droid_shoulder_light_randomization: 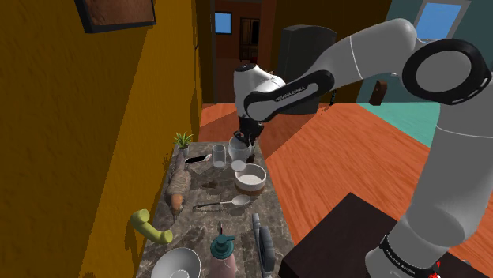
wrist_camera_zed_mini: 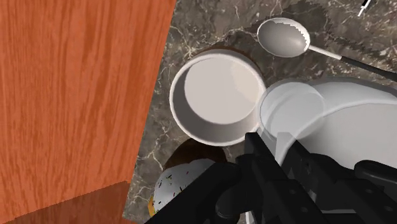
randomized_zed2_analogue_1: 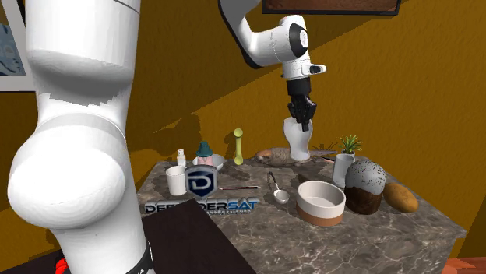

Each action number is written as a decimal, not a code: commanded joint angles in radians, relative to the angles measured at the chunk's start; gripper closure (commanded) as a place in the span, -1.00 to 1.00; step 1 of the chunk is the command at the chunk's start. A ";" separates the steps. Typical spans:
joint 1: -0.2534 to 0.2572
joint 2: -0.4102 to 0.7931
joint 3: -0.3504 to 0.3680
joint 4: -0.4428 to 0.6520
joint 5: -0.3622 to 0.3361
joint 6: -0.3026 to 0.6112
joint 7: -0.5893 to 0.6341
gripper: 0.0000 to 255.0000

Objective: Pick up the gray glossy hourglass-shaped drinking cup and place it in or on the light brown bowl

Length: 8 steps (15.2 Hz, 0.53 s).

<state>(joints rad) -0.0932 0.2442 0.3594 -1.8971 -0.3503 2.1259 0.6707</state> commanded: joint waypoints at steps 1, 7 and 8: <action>-0.029 -0.001 -0.016 0.009 0.006 0.002 -0.050 1.00; -0.108 0.022 -0.060 0.073 0.019 -0.007 -0.189 1.00; -0.121 0.029 -0.068 0.089 0.022 -0.011 -0.213 1.00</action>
<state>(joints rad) -0.2011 0.2625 0.2996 -1.8364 -0.3311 2.1262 0.4859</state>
